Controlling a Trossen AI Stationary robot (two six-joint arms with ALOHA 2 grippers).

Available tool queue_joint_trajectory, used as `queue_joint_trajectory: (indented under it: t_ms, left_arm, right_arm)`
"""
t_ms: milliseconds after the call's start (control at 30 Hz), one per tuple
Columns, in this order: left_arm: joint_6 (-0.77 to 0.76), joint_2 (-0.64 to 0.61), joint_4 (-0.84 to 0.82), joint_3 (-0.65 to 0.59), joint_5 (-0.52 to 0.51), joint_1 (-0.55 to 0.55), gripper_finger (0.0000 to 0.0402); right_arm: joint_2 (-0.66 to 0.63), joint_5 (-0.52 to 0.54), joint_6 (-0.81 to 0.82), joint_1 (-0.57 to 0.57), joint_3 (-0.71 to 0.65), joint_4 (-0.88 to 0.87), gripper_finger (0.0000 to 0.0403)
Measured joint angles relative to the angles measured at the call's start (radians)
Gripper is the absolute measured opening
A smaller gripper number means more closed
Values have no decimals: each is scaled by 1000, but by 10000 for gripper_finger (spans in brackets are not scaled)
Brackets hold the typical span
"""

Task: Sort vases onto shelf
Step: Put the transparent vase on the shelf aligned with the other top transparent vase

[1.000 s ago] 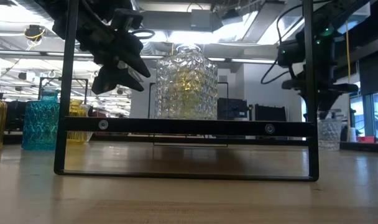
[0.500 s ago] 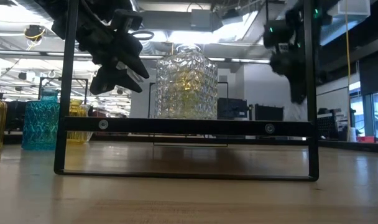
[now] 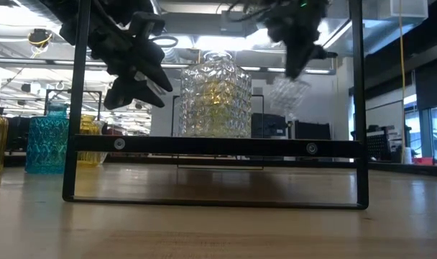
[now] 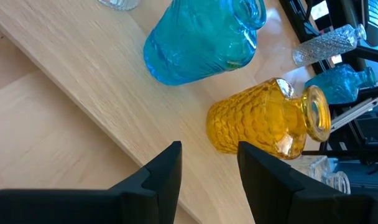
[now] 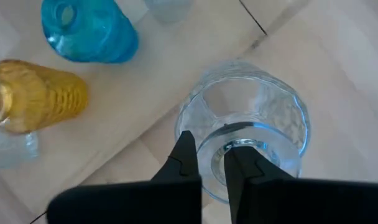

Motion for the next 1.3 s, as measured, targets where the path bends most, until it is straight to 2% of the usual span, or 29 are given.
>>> queue_joint_trajectory:
  t_ms: [233,467,567,767,900,1300]
  left_arm:
    - [-1,0,-59,0,15,-2,149]
    - [-2,0,-123,0,15,-25,149]
    - [-2,0,-130,0,14,-37,149]
    - [-2,0,-132,0,8,-54,149]
    - [-2,0,-131,0,6,-53,149]
    - [1,0,-131,0,6,-53,149]
  right_arm:
    - [227,40,-87,5,160,-30,9]
    - [335,21,-116,4,239,-23,9]
    - [346,19,-115,4,240,-17,20]
    - [346,16,-114,5,241,23,79]
    - [346,-7,-113,4,241,48,103]
    - [346,-7,-113,4,241,52,110]
